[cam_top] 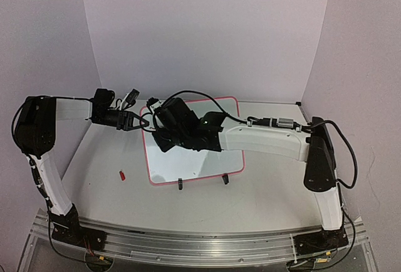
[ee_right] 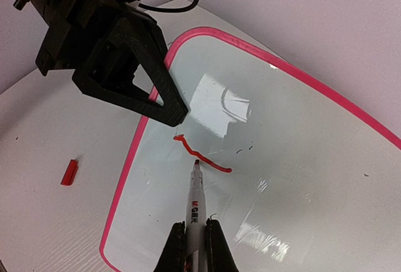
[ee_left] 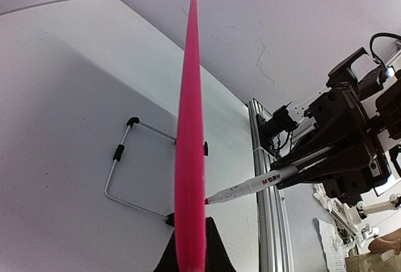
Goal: Write a sentence on the whiteboard
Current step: Write on the whiteboard with the whiteboard.
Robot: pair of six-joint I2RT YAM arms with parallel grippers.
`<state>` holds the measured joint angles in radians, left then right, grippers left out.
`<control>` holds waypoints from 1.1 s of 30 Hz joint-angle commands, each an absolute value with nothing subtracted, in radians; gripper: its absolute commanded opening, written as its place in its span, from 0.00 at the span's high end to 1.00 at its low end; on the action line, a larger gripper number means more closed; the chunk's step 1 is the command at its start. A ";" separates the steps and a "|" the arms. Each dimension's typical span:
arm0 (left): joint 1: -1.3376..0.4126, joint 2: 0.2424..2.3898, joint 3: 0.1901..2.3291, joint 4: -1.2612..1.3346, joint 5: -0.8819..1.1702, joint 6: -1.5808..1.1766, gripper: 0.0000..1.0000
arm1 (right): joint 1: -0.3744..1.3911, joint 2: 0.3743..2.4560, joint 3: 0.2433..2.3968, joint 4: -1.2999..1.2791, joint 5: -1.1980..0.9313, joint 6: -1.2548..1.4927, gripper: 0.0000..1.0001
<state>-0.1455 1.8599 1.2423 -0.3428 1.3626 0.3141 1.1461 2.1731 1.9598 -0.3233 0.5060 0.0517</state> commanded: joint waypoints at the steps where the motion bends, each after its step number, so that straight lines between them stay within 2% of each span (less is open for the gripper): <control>1: -0.176 1.871 1.249 -0.369 1.289 0.404 1.00 | 1.151 2.188 1.997 -0.321 0.533 0.043 1.00; 33: -0.176 1.873 1.250 -0.375 1.290 0.412 1.00 | 1.149 2.201 1.993 -0.346 0.537 0.049 1.00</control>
